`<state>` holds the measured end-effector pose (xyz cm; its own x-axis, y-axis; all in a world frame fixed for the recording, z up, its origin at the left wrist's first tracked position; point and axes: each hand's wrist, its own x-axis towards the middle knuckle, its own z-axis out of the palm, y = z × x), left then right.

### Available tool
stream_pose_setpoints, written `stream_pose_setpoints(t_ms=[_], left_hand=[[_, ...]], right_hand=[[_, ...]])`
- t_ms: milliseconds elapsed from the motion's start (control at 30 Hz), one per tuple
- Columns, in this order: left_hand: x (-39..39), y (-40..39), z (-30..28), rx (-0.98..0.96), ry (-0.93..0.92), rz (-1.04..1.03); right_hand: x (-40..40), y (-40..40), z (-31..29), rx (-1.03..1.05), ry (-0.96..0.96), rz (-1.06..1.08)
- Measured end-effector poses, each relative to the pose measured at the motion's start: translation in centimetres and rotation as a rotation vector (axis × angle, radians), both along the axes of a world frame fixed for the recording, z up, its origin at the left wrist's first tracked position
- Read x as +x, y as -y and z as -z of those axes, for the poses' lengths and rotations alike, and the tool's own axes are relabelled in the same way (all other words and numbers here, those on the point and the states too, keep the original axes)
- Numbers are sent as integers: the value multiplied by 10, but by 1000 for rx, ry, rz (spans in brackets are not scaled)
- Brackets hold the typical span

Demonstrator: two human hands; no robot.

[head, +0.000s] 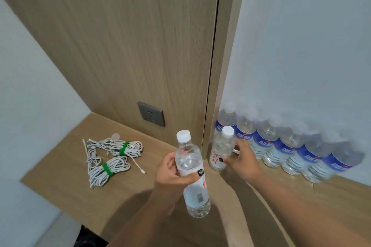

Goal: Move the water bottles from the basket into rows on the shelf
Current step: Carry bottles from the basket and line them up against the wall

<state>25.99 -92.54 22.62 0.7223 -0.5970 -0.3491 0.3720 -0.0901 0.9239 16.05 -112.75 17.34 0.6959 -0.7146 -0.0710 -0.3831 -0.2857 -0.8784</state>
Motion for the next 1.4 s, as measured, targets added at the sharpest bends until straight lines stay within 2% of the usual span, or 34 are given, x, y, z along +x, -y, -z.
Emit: stream_pose_setpoints(t_ms=[133,267,467,833,1067,1233,1400], left_hand=[[-3,2,5,53,40,-12],[-5,0,5,81,45,-46],[-4,-8,5,104,72,-59],[-10,-8,7,114,92,-81],[-15,17,7,214,92,-136],[-25,37,2,231,56,-66],[-29,58,1,237,9,-1]], right_hand=[[1,-11,9,-54,-35,141],[7,-13,13,-72,18,213],[12,3,14,-41,23,95],[11,7,18,21,-18,86],[-33,-22,21,-27,-60,72],[-57,-63,10,267,26,-135],[-54,-63,9,306,71,-126]])
